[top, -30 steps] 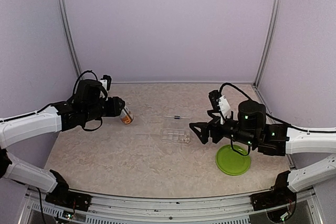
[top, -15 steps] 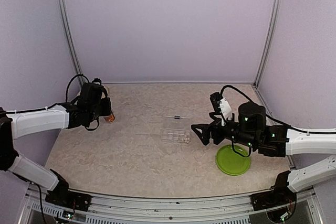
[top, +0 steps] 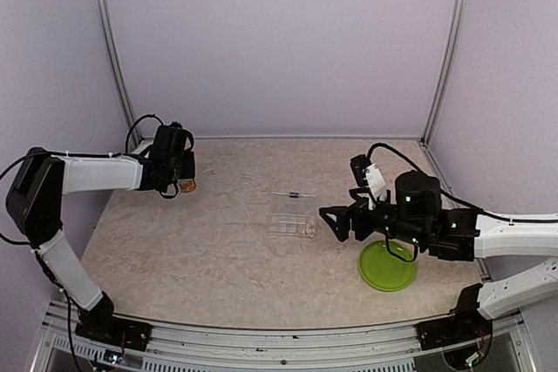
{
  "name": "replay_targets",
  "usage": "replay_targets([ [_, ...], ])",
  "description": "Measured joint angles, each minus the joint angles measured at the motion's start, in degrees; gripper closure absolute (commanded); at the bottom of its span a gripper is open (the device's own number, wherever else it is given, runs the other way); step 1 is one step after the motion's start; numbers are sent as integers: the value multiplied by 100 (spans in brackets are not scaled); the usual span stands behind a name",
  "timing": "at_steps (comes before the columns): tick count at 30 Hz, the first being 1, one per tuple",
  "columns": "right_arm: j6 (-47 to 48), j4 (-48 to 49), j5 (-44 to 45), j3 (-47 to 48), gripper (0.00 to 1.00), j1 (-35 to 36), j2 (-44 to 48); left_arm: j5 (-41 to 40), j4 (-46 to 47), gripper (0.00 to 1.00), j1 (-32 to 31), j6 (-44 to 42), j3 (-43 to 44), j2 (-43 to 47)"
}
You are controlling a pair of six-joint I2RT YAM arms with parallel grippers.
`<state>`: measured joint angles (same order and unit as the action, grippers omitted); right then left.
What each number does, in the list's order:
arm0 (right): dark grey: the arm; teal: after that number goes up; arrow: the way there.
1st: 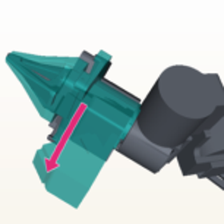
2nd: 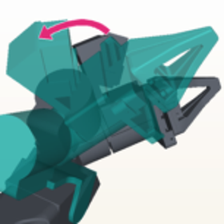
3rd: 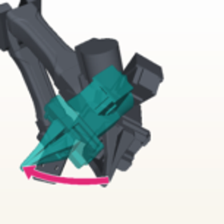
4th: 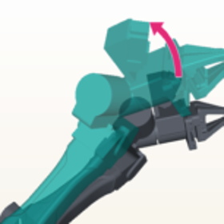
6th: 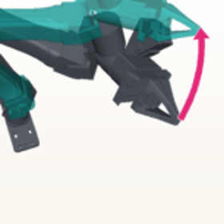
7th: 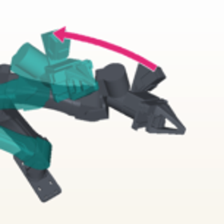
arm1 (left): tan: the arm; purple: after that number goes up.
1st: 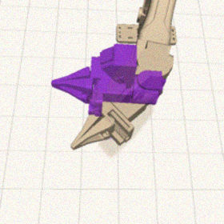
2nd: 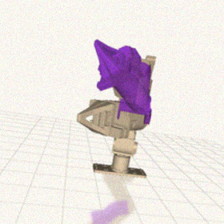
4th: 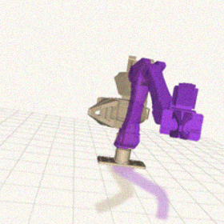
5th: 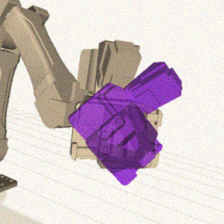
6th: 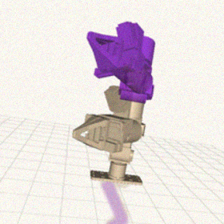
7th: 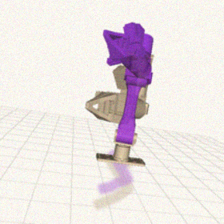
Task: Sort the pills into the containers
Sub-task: Place the pill bottle at the corner of the board.
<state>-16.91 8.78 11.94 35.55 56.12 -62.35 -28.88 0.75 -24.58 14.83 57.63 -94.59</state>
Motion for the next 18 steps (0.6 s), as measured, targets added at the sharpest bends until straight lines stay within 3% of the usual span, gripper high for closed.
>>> replay_targets([
  [9,-81,-175,125,-81,0,-7,48,173,9,71,87,-184,933,-1051],
  [13,-101,-208,197,-101,0,-7,55,275,-2,55,125,-203,1038,-1263],
  [18,-153,-210,302,-101,0,-28,17,350,-9,45,142,-208,1123,-1296],
])
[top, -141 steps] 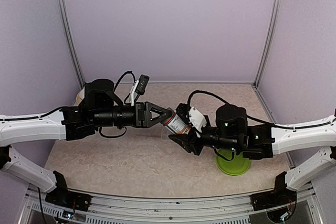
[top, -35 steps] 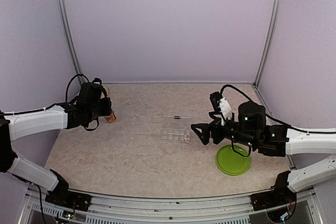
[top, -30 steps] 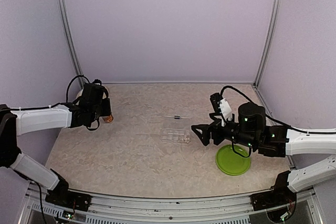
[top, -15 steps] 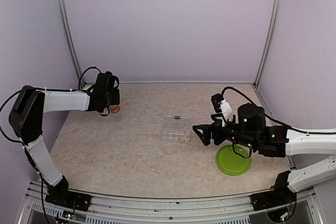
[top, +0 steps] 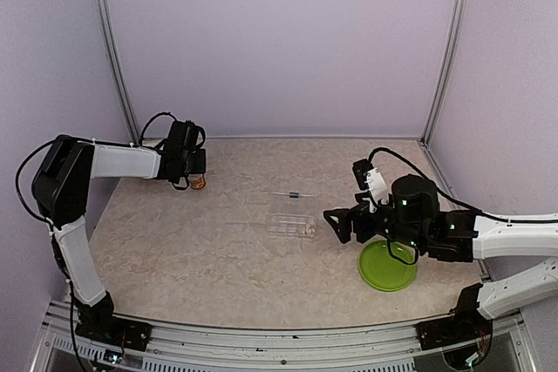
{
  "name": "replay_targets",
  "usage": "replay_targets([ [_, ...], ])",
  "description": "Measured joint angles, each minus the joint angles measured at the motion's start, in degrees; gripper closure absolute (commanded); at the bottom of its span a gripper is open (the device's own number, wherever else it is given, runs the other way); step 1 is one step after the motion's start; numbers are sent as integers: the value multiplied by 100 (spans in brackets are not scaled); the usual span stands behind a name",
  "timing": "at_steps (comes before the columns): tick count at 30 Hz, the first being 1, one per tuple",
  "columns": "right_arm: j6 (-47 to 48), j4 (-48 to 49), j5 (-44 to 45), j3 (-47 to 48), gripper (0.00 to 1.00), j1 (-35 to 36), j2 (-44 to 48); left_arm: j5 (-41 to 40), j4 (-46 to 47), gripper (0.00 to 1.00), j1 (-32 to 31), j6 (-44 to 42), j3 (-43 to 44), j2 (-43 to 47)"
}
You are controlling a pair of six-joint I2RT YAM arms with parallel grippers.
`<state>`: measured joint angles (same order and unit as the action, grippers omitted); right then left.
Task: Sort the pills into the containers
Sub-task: Place the pill bottle at the corner of the board, then adjust the pill container at the center of the board.
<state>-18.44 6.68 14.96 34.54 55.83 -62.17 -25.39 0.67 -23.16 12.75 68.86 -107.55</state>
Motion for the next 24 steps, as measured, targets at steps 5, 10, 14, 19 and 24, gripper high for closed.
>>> replay_targets([
  [5,-85,-162,90,81,0,-66,-232,107,-9,24,0,-11,31,4],
  [10,-79,-595,195,654,0,-365,-671,258,-24,4,-24,4,13,184],
  [14,-9,-767,184,1176,0,-798,-1078,297,-22,1,-136,31,-59,560],
  [19,229,-1119,155,1932,0,-1285,-1893,354,-11,1,-505,79,-243,962],
  [24,490,-1449,92,2651,0,-1668,-2782,483,22,1,-1102,197,-634,1174],
])
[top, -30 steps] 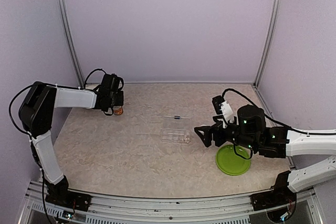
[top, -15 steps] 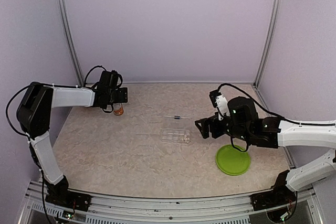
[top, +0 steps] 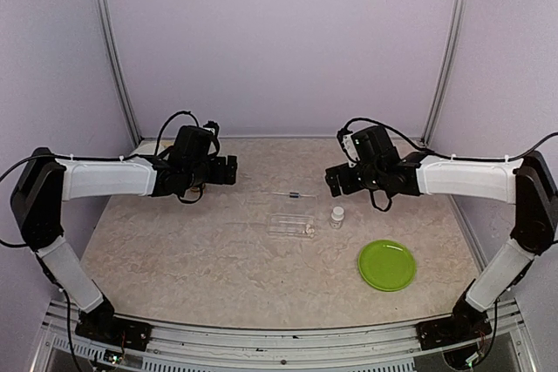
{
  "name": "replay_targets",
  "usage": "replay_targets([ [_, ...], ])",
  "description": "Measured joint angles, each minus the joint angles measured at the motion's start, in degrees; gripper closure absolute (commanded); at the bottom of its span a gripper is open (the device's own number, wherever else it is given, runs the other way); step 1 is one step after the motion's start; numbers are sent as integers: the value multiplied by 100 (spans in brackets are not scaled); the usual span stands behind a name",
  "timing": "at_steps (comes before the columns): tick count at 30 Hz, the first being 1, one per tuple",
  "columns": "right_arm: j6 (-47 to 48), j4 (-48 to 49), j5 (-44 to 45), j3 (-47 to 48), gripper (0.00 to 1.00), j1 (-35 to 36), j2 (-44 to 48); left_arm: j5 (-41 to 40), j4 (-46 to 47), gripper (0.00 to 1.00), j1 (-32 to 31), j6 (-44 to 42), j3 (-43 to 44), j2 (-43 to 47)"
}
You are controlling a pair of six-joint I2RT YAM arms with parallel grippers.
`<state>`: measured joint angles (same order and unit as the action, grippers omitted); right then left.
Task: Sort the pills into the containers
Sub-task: Adjust the pill container at the center of the board.
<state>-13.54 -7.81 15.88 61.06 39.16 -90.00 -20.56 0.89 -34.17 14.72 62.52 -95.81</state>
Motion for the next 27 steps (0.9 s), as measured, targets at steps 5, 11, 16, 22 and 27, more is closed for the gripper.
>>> replay_targets([
  [5,243,-354,-4,640,0,-208,-745,83,4,1,-463,157,-356,92],
  [11,522,-782,81,1493,0,-339,-1652,83,83,1,-793,319,-597,129],
  [16,664,-1064,109,1770,0,-376,-2144,79,129,1,-848,437,-857,245],
  [22,791,-1335,68,1875,0,-382,-2396,61,129,1,-898,485,-1049,527],
  [27,870,-1379,-103,2096,0,-382,-2594,57,184,1,-914,525,-1110,721],
])
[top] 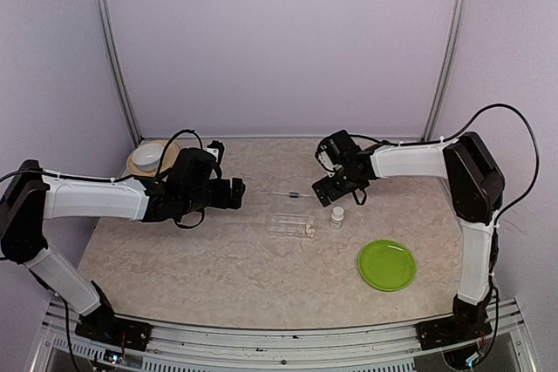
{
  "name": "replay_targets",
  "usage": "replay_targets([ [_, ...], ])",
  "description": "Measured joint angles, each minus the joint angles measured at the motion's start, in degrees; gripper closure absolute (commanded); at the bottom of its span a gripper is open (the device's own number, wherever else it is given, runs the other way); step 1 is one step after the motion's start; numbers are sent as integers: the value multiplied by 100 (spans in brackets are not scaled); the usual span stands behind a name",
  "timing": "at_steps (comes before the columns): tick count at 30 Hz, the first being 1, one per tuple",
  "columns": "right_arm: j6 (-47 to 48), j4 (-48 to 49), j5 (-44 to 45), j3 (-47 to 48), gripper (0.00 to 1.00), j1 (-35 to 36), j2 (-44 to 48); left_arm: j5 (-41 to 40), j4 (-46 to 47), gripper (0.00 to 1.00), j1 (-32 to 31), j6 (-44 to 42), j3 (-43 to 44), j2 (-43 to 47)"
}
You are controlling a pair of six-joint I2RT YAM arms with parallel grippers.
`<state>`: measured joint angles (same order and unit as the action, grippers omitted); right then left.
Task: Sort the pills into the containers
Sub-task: Adjust the pill container at the center of the board.
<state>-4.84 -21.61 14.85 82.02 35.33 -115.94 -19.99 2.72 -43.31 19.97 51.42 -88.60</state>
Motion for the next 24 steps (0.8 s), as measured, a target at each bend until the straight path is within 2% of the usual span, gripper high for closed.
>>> replay_targets([
  [9,184,2,-533,310,0,107,-494,-13,33,1,-24,42,-273,70],
  [19,356,131,-1300,857,0,291,-640,-20,31,1,-24,46,-382,238],
  [24,393,136,-1388,916,0,396,-756,-17,31,1,-24,46,-411,286],
])
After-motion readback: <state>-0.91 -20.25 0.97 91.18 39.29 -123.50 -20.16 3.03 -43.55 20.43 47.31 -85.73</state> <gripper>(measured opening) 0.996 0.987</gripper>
